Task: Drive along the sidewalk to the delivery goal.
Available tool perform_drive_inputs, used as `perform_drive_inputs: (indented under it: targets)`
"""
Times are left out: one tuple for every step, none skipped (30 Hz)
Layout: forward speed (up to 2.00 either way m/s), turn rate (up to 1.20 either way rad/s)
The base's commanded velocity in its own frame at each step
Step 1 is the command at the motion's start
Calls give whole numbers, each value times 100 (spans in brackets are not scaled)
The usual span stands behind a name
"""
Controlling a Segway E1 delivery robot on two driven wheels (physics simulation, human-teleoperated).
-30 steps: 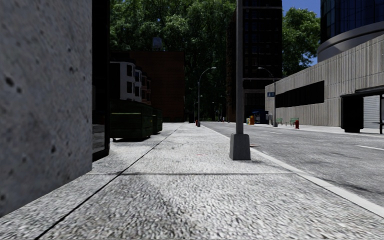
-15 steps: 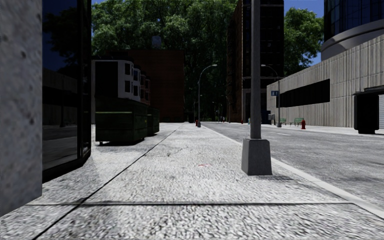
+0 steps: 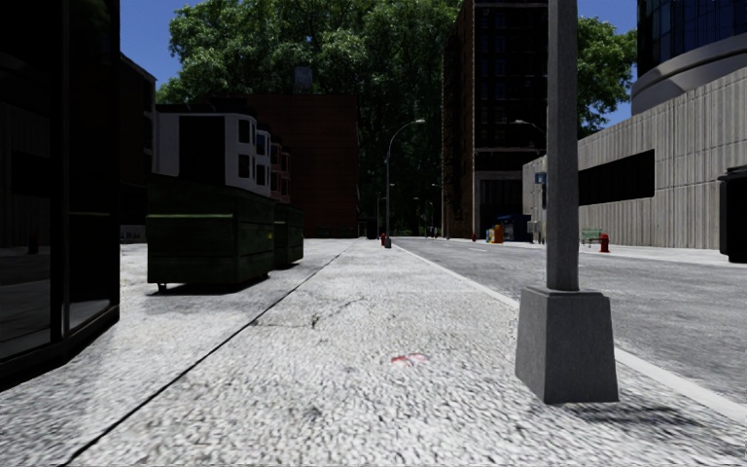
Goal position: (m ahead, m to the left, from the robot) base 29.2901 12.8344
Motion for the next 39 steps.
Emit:
perform_drive_inputs:
  targets:
    - [200,0]
    - [200,0]
    - [200,0]
    - [200,0]
    - [200,0]
    - [200,0]
    - [200,0]
    - [200,0]
    - [200,0]
    - [200,0]
    - [200,0]
    - [200,0]
    - [200,0]
    - [200,0]
    - [200,0]
    - [200,0]
    - [200,0]
    - [200,0]
    - [200,0]
    - [200,0]
    - [200,0]
    - [200,0]
    - [200,0]
    - [200,0]
    - [200,0]
    - [200,0]
    - [200,0]
    - [200,0]
    - [200,0]
    - [200,0]
    - [200,0]
    - [200,0]
    - [200,0]
    - [200,0]
    - [200,0]
    - [200,0]
    - [200,0]
    - [200,0]
    - [200,0]
